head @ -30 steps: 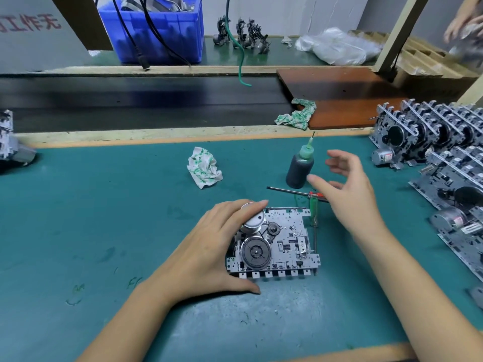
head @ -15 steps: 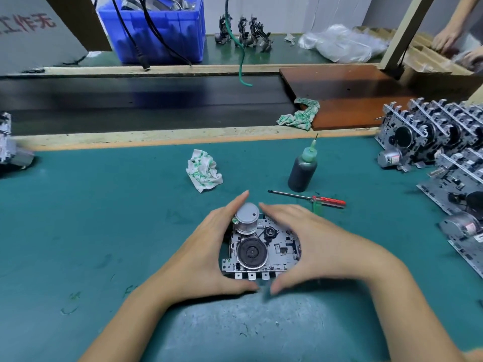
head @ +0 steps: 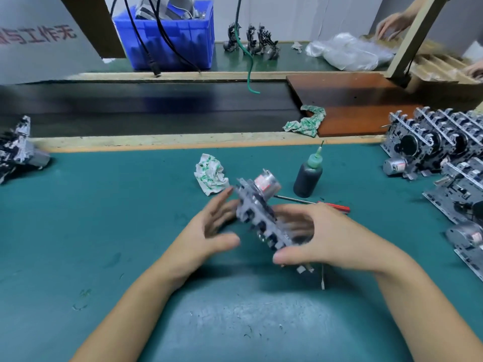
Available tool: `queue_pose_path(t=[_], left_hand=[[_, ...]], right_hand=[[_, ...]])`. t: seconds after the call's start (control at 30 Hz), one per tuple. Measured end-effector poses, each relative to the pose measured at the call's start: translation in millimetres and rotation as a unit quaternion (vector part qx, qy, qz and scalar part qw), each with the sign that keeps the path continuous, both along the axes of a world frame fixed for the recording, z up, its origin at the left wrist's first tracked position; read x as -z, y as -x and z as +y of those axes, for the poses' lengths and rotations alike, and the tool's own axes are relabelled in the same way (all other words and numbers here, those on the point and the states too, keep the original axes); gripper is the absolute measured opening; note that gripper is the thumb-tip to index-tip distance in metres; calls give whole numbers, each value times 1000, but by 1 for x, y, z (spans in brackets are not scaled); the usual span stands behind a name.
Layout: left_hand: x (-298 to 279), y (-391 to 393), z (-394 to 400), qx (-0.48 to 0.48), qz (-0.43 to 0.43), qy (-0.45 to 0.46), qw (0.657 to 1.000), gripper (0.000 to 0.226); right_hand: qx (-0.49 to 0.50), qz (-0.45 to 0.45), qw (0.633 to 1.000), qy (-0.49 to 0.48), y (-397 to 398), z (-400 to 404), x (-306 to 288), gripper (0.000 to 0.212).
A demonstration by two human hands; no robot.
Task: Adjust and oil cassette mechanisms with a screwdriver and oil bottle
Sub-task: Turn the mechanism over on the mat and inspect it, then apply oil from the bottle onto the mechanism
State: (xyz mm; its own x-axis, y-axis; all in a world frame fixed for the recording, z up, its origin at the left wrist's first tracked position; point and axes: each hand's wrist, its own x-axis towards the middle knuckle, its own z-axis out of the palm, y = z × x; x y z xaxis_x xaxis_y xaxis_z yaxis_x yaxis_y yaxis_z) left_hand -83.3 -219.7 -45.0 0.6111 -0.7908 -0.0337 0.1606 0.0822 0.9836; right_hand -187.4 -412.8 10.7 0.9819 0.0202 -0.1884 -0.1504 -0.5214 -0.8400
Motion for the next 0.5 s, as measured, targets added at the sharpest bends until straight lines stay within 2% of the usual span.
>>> queue_pose_path(t=[0.03,0.1,0.13,0.17,0.2,0.23,0.27,0.3,0.37,0.4,0.43,0.47,0.5], left_hand=[[0,0,1,26,111,19,993,117],[-4,4,-3,69,296,37,952,105],[-4,6,-7,75,348,47,933,109],[-5,8,-12,62,388,67,917,115],[-7,8,-16,61,419,107,900,126],[-6,8,-19,68,458,143,875,124],[-7,10,-23,94,474,181,856,112],[-15,14,-26,119,458,193,860,102],[-16,12,-25,117,391,187,894,95],[-12,11,-25,116,383,194,896,93],[-9,10,-23,112,382,199,895,89],[-6,7,-21,102,377,205,897,85],[-3,3,-21,83,369,204,903,81]], right_hand=[[-28,24,986,-165,0,5,2,63],[-88,69,916,-384,0,21,10,70],[-111,80,879,-456,-2,31,13,76],[-98,107,842,-520,-4,39,15,94],[-65,145,798,-582,-6,42,19,123],[-44,158,766,-622,-7,41,24,142],[-36,153,756,-635,-7,40,30,142],[-37,127,790,-598,-6,39,32,124],[-3,59,898,-437,-4,36,30,59],[37,26,934,-354,-4,33,27,40],[88,-13,954,-286,-6,28,27,37],[151,-53,956,-247,-8,23,29,38],[218,-97,942,-237,-10,17,30,36]])
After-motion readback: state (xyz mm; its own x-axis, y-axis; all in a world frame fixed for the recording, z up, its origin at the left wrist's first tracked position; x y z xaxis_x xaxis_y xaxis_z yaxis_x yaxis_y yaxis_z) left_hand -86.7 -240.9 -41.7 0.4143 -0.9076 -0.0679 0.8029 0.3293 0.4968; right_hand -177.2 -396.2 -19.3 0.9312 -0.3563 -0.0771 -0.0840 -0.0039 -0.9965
